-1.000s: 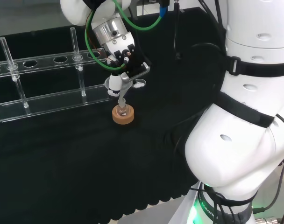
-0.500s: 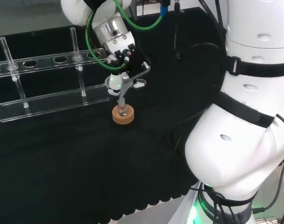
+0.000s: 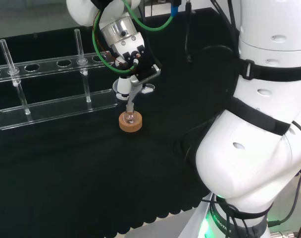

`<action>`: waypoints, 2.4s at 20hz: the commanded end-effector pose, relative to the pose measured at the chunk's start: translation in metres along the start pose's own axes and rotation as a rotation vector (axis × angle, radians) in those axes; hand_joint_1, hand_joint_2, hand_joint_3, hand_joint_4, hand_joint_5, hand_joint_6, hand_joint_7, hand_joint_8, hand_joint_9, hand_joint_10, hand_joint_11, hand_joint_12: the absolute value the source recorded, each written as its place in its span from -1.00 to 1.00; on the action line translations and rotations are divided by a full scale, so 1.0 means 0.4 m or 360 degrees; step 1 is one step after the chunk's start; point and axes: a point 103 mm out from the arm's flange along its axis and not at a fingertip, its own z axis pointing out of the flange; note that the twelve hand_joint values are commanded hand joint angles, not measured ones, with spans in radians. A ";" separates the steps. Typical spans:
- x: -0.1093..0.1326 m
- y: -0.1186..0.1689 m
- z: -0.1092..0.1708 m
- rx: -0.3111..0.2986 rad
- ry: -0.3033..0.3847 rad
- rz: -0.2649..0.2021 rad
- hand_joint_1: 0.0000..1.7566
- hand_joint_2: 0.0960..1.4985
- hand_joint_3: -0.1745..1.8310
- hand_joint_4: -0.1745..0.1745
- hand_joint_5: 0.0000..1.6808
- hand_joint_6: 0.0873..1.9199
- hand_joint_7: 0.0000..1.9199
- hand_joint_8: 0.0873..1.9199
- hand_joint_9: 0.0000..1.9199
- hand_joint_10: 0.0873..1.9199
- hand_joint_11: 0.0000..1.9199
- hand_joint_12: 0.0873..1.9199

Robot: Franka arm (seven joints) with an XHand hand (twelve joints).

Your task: Place the funnel on the round-bottom flask.

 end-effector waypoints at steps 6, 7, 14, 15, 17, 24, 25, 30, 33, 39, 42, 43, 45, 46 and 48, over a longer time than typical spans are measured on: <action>-0.005 0.004 0.010 0.0019 0.0019 -0.0013 0.04 -0.14 -0.22 -0.36 -0.12 -0.11 -0.28 -0.10 0.17 -0.46 -0.24 0.15; -0.004 0.004 0.011 0.0022 0.0021 -0.0014 0.03 -0.15 -0.22 -0.38 -0.16 -0.10 -0.30 -0.10 0.16 -0.46 -0.24 0.15; 0.001 0.007 0.014 0.0039 0.0029 -0.0024 -0.01 -0.20 -0.22 -0.46 -0.50 -0.22 -0.41 -0.10 0.06 -0.40 -0.29 0.19; 0.001 0.007 0.015 0.0043 0.0029 -0.0027 -0.01 -0.20 -0.22 -0.46 -0.52 -0.23 -0.41 -0.11 0.05 -0.40 -0.30 0.19; 0.001 0.009 0.018 0.0068 0.0026 -0.0024 -0.03 -0.20 -0.22 -0.45 -0.54 -0.28 -0.42 -0.11 0.02 -0.39 -0.32 0.21; 0.000 0.011 0.022 0.0122 0.0026 -0.0014 -0.07 -0.21 -0.23 -0.45 -0.61 -0.47 -0.55 -0.14 -0.14 -0.35 -0.42 0.27; -0.005 0.010 0.024 0.0123 0.0036 -0.0019 -0.08 -0.21 -0.23 -0.45 -0.62 -0.50 -0.57 -0.14 -0.15 -0.34 -0.43 0.28; -0.006 0.008 0.023 0.0117 0.0038 -0.0028 -0.12 -0.22 -0.25 -0.48 -0.65 -0.66 -0.64 -0.16 -0.21 -0.32 -0.46 0.30; -0.001 0.001 0.020 0.0104 0.0031 -0.0029 -0.15 -0.22 -0.27 -0.48 -0.65 -0.76 -0.70 -0.17 -0.25 -0.31 -0.49 0.31; -0.002 -0.009 0.015 0.0108 0.0052 -0.0050 -0.22 -0.23 -0.32 -0.47 -0.69 -0.93 -0.88 -0.22 -0.41 -0.30 -0.54 0.33; -0.009 -0.011 0.018 0.0118 0.0050 -0.0042 -0.25 -0.23 -0.34 -0.46 -0.70 -0.98 -0.92 -0.24 -0.47 -0.30 -0.56 0.34; -0.009 -0.011 0.018 0.0116 0.0049 -0.0041 -0.25 -0.23 -0.34 -0.46 -0.70 -0.98 -0.93 -0.24 -0.48 -0.30 -0.57 0.34; -0.008 -0.017 0.018 0.0112 0.0054 -0.0045 -0.26 -0.23 -0.35 -0.46 -0.70 -0.99 -0.93 -0.25 -0.49 -0.30 -0.58 0.34; -0.010 -0.019 0.018 0.0111 0.0058 -0.0047 -0.26 -0.23 -0.36 -0.45 -0.70 -1.00 -0.94 -0.25 -0.51 -0.30 -0.58 0.35; -0.016 -0.026 0.016 0.0089 0.0079 -0.0063 -0.28 -0.23 -0.38 -0.45 -0.71 -1.00 -0.98 -0.31 -0.59 -0.29 -0.62 0.37</action>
